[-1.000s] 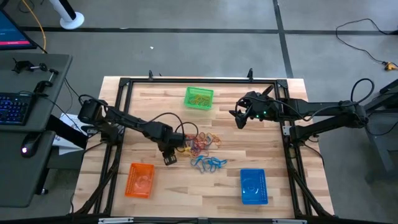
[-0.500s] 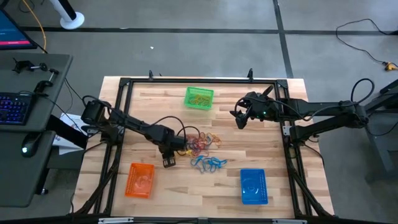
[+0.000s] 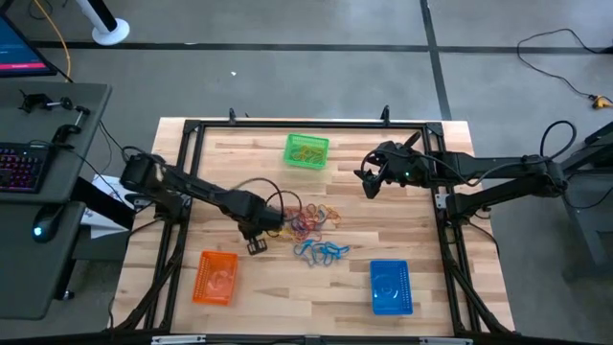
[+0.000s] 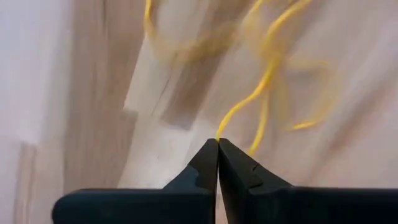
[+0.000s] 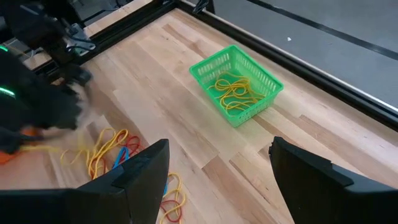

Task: Sort rubber bands into baskets
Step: Put the yellow rubber band into the green bin

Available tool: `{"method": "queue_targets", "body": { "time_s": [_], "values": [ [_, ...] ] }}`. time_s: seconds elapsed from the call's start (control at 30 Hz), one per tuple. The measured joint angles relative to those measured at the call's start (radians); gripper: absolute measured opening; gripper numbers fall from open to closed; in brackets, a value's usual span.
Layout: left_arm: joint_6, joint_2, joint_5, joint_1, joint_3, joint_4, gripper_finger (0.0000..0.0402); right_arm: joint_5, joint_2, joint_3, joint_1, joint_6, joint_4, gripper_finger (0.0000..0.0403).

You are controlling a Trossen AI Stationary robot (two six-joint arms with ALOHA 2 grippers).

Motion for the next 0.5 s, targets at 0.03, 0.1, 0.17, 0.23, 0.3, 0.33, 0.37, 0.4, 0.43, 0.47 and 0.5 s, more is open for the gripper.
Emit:
{"method": "queue_targets", "body": {
  "time_s": [0.03, 0.1, 0.17, 0.23, 0.3, 0.33, 0.37, 0.4, 0.43, 0.47, 0.5],
  "values": [
    [-0.001, -0.033, 0.0, 0.004, 0.016, -0.011, 0.0, 0.01, 0.0, 0.0, 0.0, 0.011, 0.0, 0.0265],
    [-0.002, -0.096, 0.0, 0.015, 0.037, -0.093, 0.0, 0.019, 0.0, 0.0, 0.0, 0.02, 0.0, 0.0265],
    [-0.005, -0.144, -0.001, 0.024, 0.062, -0.155, 0.0, 0.022, 0.0, 0.0, 0.0, 0.021, 0.0, 0.0265],
    [-0.007, -0.193, -0.013, 0.036, 0.107, -0.203, 0.0, 0.022, 0.0, 0.0, 0.0, 0.021, 0.0, 0.0265],
    [-0.005, -0.231, -0.031, 0.047, 0.149, -0.295, 0.0, 0.022, 0.0, 0.0, 0.0, 0.021, 0.0, 0.0265],
    [-0.002, -0.239, -0.037, 0.052, 0.172, -0.329, 0.0, 0.023, 0.0, 0.0, 0.0, 0.021, 0.0, 0.0265],
    [-0.002, -0.243, -0.047, 0.058, 0.203, -0.347, 0.0, 0.023, 0.0, 0.0, 0.0, 0.021, 0.0, 0.0265],
    [0.003, -0.245, -0.059, 0.062, 0.235, -0.375, 0.0, 0.023, 0.0, 0.0, -0.001, 0.021, 0.0, 0.0265],
    [0.017, -0.246, -0.068, 0.069, 0.271, -0.407, 0.0, 0.022, 0.0, 0.0, -0.001, 0.021, 0.0, 0.0265],
    [0.039, -0.246, -0.081, 0.074, 0.304, -0.45, 0.0, 0.023, 0.0, 0.0, -0.001, 0.021, 0.0, 0.0265],
    [0.065, -0.247, -0.093, 0.078, 0.34, -0.475, 0.0, 0.023, 0.0, 0.0, -0.001, 0.021, 0.0, 0.0265]
  ]
}}
